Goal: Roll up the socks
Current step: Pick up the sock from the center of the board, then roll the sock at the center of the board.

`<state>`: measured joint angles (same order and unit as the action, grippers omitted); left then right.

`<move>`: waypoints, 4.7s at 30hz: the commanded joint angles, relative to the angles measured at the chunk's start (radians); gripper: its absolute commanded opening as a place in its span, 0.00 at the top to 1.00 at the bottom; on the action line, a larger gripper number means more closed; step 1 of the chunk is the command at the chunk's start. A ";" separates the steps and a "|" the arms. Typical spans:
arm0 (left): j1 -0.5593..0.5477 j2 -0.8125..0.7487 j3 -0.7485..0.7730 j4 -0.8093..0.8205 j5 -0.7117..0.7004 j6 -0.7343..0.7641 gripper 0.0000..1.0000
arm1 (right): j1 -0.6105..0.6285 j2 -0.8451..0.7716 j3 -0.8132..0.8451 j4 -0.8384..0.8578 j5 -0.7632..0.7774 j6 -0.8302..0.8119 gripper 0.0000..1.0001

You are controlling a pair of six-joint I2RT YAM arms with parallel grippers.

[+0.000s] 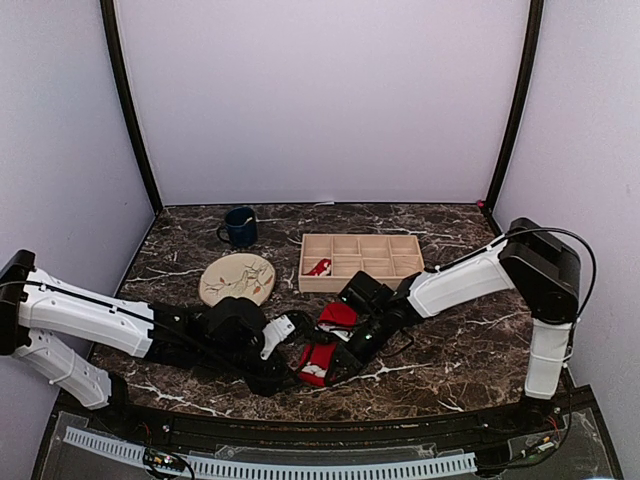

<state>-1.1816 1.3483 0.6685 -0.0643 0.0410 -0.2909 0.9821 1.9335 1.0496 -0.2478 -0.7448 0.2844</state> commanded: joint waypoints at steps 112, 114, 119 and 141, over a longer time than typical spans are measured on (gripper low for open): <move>-0.279 0.396 0.005 0.329 -0.515 0.796 0.91 | -0.089 0.099 0.006 -0.023 -0.383 0.169 1.00; -0.275 0.391 0.009 0.309 -0.496 0.789 0.94 | -0.089 0.095 -0.002 -0.014 -0.383 0.176 1.00; -0.264 0.384 0.029 0.239 -0.431 0.767 1.00 | -0.091 0.090 -0.014 0.012 -0.375 0.191 1.00; -0.115 0.423 0.284 -0.259 0.015 0.672 1.00 | -0.121 -0.030 -0.097 0.098 -0.189 0.179 0.77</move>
<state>-1.3193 1.7527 0.9310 -0.1455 -0.0868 0.4046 0.8803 1.9625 0.9867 -0.2317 -0.9775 0.4458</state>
